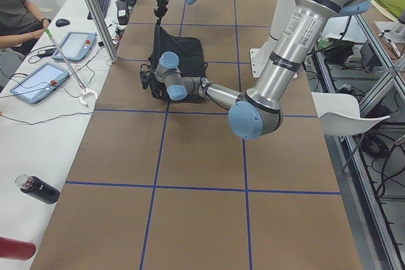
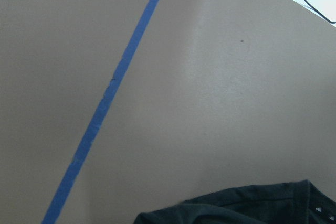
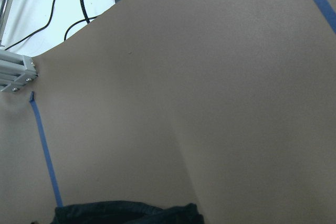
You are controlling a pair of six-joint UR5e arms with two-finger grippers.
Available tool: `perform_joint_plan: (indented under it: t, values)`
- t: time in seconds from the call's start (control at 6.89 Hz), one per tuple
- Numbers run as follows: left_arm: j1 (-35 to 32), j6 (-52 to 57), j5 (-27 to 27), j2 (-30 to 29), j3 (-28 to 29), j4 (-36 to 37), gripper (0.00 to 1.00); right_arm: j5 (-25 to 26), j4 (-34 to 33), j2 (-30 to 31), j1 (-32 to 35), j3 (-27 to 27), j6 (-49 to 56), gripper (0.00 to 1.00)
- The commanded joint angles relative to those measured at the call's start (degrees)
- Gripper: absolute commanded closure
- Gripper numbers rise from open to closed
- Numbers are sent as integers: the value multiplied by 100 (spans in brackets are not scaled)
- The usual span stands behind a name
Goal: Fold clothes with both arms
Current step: 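Lower the hem onto the collar edge with both grippers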
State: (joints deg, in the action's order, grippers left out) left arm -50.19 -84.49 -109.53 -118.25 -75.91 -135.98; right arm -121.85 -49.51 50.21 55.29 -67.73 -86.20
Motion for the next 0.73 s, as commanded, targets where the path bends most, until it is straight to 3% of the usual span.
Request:
perform_joint_plan:
  t: [0.0, 0.58]
  values:
    - [9, -41, -16, -92, -64, 28, 100, -40, 12, -81, -9, -12, -46, 100]
    - [0, -41, -43, -58, -416, 63, 100, -66, 20, -170, -97, -153, -63, 100]
